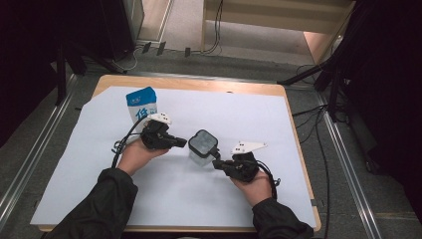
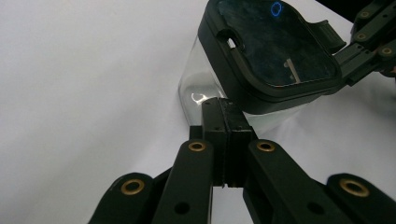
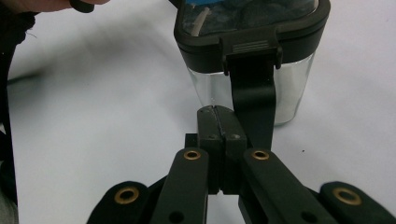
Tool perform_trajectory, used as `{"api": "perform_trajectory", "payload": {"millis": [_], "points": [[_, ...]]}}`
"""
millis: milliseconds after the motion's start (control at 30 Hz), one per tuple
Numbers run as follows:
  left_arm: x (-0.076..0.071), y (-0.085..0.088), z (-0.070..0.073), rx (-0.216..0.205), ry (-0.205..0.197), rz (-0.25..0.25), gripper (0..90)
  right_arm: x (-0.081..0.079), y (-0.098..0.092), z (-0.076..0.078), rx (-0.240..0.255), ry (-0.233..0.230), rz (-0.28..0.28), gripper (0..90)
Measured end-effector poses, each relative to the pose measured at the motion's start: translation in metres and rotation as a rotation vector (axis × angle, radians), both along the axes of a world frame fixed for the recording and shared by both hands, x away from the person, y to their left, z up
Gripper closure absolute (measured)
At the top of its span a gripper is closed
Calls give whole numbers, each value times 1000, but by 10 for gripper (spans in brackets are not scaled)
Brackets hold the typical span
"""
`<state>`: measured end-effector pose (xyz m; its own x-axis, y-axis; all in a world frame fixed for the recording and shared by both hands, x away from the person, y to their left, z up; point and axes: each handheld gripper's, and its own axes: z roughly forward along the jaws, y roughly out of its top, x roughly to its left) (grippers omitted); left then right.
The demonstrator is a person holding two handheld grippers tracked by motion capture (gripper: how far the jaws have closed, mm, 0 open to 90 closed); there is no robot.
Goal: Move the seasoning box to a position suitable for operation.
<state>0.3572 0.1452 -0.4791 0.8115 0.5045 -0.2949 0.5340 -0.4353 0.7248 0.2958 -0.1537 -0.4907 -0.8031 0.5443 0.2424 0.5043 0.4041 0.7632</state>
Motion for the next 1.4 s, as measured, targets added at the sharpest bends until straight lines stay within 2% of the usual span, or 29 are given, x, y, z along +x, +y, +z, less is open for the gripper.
{"api": "perform_trajectory", "payload": {"millis": [100,400,633,800,1067,1133,1267,1367,1400], "points": [[-1,-2,-1,6,4,-11,900,2,1,-1,-7,-6,2,900],[-6,-12,-1,0,5,-39,900,14,-12,1,2,-5,-43,900],[-8,-16,-1,-4,10,-42,900,22,-16,1,4,-6,-66,900],[-10,-20,-2,-11,18,-51,900,29,-18,0,1,3,-76,900],[-13,-27,-3,5,20,-74,898,35,-18,0,-7,2,-90,900],[-14,-29,-3,-8,31,-82,895,38,-19,0,-9,-1,-93,900],[-14,-32,-3,-26,27,-74,890,44,-22,0,-14,-4,-115,900],[-15,-31,-3,-15,32,-67,878,45,-23,0,-12,-3,-115,900],[-14,-29,-2,-9,27,-71,846,44,-24,1,-13,-3,-106,886]]}}
